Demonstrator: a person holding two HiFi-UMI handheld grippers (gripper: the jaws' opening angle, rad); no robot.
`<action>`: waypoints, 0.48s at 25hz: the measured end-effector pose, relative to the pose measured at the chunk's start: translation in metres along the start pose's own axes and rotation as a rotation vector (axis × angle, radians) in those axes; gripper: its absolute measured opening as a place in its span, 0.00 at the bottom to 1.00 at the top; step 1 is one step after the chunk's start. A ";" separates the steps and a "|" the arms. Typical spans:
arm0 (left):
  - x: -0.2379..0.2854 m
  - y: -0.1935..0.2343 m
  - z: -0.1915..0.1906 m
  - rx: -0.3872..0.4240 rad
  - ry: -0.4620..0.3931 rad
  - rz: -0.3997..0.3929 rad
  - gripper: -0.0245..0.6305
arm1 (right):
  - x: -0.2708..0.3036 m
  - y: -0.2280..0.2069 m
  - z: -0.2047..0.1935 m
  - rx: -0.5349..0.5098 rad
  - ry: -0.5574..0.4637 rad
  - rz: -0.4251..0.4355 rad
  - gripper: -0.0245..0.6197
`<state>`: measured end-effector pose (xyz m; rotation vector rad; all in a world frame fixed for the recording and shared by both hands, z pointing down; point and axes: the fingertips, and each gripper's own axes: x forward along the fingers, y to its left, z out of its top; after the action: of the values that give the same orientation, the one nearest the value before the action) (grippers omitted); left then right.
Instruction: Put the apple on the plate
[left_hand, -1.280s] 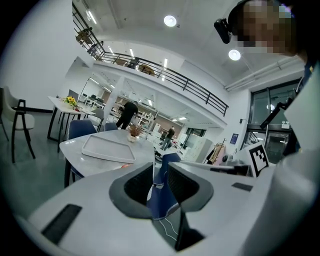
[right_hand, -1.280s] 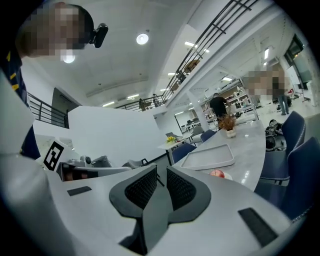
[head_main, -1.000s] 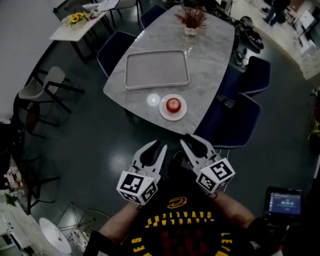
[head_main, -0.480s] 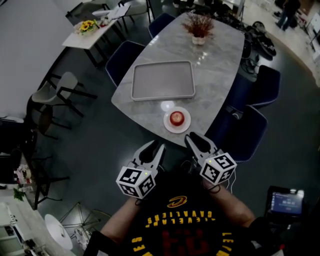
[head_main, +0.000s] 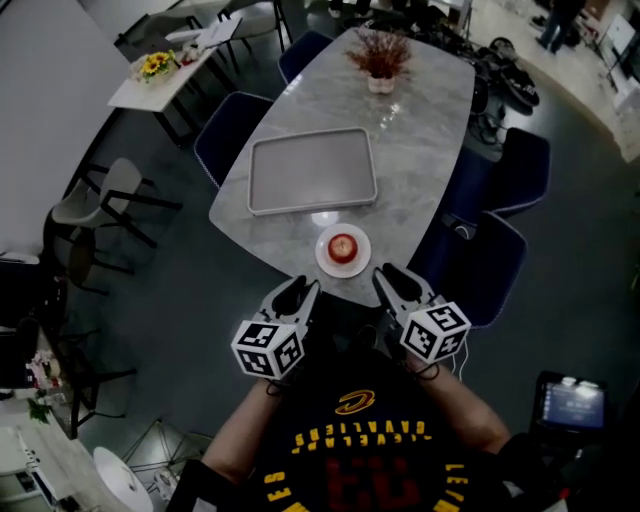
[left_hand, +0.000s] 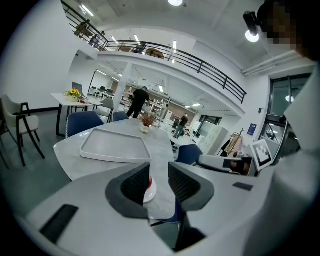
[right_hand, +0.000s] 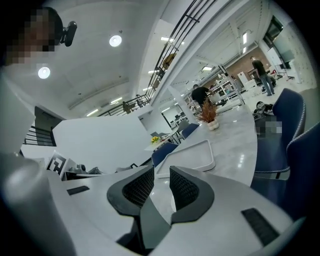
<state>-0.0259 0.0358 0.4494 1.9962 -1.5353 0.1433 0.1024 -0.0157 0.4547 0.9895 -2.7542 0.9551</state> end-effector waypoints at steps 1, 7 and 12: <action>0.005 0.006 0.000 0.000 0.007 0.004 0.20 | 0.001 -0.008 -0.002 0.003 0.005 -0.018 0.16; 0.038 0.048 -0.004 -0.013 0.090 -0.009 0.20 | 0.023 -0.042 -0.029 0.077 0.102 -0.038 0.16; 0.075 0.071 -0.027 -0.047 0.224 -0.090 0.20 | 0.045 -0.075 -0.065 0.145 0.197 -0.126 0.16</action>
<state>-0.0584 -0.0230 0.5322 1.9364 -1.2944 0.2817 0.1022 -0.0484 0.5591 1.0142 -2.4616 1.1761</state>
